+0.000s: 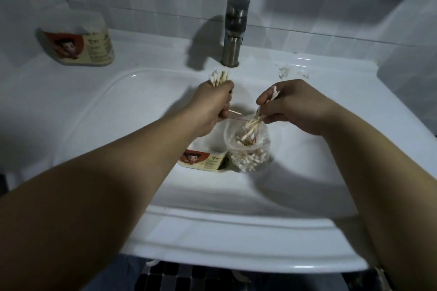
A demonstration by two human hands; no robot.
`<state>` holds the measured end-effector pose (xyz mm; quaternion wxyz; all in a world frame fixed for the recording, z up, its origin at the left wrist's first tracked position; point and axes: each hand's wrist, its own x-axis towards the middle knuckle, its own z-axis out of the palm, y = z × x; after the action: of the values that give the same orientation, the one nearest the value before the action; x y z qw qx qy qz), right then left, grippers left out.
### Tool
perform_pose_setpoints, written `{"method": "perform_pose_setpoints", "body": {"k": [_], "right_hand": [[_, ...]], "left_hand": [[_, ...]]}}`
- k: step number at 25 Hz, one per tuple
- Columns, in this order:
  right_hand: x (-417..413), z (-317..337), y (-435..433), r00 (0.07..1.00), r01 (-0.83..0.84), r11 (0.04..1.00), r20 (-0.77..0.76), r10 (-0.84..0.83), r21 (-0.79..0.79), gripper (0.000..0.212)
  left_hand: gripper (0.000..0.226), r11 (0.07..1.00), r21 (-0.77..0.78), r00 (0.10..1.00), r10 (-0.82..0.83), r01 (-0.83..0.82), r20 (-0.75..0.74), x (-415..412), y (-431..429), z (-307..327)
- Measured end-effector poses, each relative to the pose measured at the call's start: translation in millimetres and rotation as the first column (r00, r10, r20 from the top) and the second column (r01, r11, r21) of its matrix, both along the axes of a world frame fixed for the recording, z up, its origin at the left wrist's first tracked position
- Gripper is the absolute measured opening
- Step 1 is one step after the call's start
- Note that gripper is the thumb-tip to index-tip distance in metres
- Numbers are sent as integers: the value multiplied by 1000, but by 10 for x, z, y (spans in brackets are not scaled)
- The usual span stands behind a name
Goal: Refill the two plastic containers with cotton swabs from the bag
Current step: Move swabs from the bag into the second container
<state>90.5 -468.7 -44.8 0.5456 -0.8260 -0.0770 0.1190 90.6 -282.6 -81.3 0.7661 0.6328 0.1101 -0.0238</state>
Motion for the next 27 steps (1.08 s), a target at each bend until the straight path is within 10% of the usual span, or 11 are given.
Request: {"method": "perform_pose_setpoints", "body": {"k": [6,19,27], "right_hand": [[-38,-71,74,998,-28,997,-66,23,-74,24],[-24,-57,90,1000,21,999,-14,-21,47,12],[-2,-55,87,998,56,990,-8,-56,131,12]], "left_hand": [[17,989,-135,998,-59,62,22,-57,-21,76],[27,845,437,933,-358,309,31,-65,-33,-99],[30,802,483,916,-402,352,1,-67,10,-102]]}}
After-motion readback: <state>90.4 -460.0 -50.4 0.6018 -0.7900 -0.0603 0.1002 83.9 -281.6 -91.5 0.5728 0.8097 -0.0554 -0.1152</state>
